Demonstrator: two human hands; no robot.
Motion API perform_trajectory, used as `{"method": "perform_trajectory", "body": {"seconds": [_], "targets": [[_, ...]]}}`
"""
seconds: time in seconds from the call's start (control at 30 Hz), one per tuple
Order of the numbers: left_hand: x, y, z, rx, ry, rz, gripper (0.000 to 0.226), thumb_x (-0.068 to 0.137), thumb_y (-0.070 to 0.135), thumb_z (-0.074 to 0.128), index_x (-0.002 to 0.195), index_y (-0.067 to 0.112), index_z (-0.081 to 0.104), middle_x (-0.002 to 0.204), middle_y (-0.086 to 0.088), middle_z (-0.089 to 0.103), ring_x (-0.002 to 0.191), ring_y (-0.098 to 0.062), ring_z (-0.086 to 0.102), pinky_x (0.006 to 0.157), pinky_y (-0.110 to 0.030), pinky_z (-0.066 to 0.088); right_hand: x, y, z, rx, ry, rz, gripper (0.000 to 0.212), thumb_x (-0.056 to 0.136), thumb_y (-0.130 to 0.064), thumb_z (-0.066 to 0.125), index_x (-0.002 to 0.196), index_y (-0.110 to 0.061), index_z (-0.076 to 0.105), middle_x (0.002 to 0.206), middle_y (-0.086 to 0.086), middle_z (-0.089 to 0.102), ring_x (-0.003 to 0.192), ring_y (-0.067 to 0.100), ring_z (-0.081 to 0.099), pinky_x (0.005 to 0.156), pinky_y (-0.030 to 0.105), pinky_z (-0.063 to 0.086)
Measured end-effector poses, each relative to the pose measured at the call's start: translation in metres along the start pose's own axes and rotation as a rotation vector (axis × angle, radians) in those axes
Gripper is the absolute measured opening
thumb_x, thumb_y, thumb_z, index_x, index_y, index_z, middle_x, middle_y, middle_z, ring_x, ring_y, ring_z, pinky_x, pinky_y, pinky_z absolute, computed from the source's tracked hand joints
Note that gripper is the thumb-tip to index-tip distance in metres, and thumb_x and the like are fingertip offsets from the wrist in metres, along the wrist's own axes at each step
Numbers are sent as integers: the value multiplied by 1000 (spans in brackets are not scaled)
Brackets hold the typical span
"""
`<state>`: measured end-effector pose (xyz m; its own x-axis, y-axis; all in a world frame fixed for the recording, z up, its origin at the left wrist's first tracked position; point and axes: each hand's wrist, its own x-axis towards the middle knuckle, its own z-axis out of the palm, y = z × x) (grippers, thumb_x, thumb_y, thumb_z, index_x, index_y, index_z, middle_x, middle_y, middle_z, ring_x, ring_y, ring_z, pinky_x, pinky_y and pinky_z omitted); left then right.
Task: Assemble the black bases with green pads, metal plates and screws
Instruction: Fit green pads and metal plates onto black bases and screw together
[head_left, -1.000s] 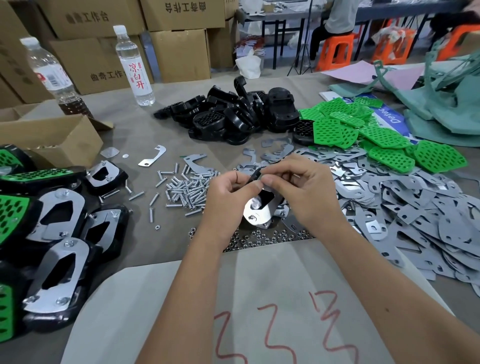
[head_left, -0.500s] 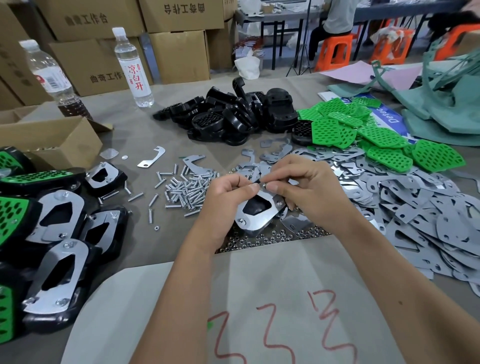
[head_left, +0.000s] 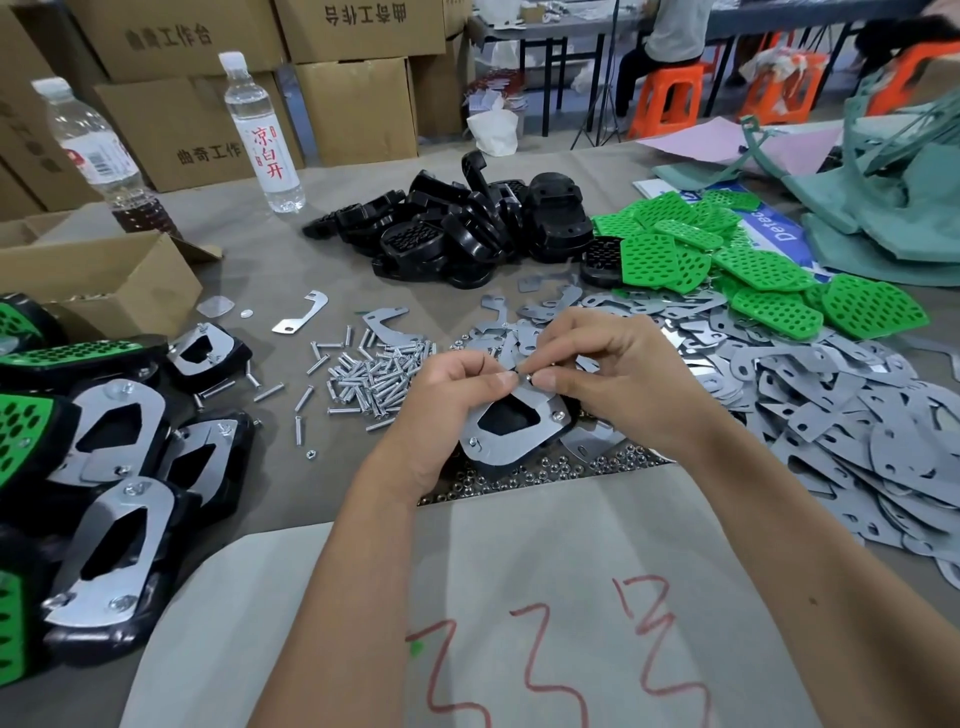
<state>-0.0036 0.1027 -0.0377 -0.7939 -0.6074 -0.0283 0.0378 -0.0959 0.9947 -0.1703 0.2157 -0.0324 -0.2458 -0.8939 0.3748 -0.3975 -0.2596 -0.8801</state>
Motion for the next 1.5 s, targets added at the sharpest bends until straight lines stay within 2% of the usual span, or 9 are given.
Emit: {"method": "perform_trajectory", "body": {"seconds": [0.3,0.43,0.57,0.7,0.93,1.03,1.2,1.37,1.5], "targets": [[0,-1,-2,-45,-51,-22,11,77,17,68,72,9,64,63,-4,65,52,-15,59,50,-21,46,-2,-4,-5,63,-46,47,13,85,0,81,95,-10,83,91,-1,67,69,13,54,62,13,45],[1,-3,-1,-13,-17,-3,12,78,19,68,73,10,63,63,-3,63,54,-14,57,51,-21,45,-2,-3,2,-22,39,13,13,81,-4,86,92,-10,82,88,2,70,72,33,58,72,41,53],[2,-4,0,-3,27,20,13,79,21,71,73,11,64,68,-6,63,58,-17,57,55,-23,45,0,-6,4,-48,75,-53,8,86,-5,82,91,-10,82,86,2,70,76,26,61,70,28,50],[5,-7,5,-9,141,71,17,78,23,71,76,8,62,74,-13,63,63,-22,57,59,-29,45,1,-6,6,-9,220,33,18,91,-3,77,92,-20,81,77,3,72,49,20,58,49,22,48],[7,-10,13,88,237,144,15,78,29,77,71,19,67,72,-7,67,64,-19,58,63,-29,44,1,-7,11,-137,381,12,20,84,5,80,91,-14,82,80,-4,75,65,10,69,59,24,59],[6,-11,15,74,225,158,40,78,29,78,79,-4,57,74,-16,58,68,-23,47,66,-34,38,0,-6,11,-319,368,-45,20,82,0,84,96,-14,82,84,-4,75,78,15,72,65,39,63],[5,-8,14,73,204,138,31,77,30,77,74,4,61,71,-12,55,68,-21,44,63,-32,36,-1,-6,5,-412,256,-120,10,79,-8,89,86,-13,83,79,-2,72,72,17,68,63,47,58],[3,-6,9,39,116,105,21,76,24,76,71,9,62,69,-14,56,65,-23,48,62,-31,38,-4,-9,3,-320,258,-113,19,73,-25,92,82,-13,81,71,-5,69,58,14,65,54,35,57],[4,-3,4,54,52,78,19,75,21,75,64,15,61,65,-9,56,58,-17,49,58,-25,40,-3,-14,0,-357,159,-134,21,72,-26,91,78,-9,81,68,0,68,60,21,63,54,39,53]]}}
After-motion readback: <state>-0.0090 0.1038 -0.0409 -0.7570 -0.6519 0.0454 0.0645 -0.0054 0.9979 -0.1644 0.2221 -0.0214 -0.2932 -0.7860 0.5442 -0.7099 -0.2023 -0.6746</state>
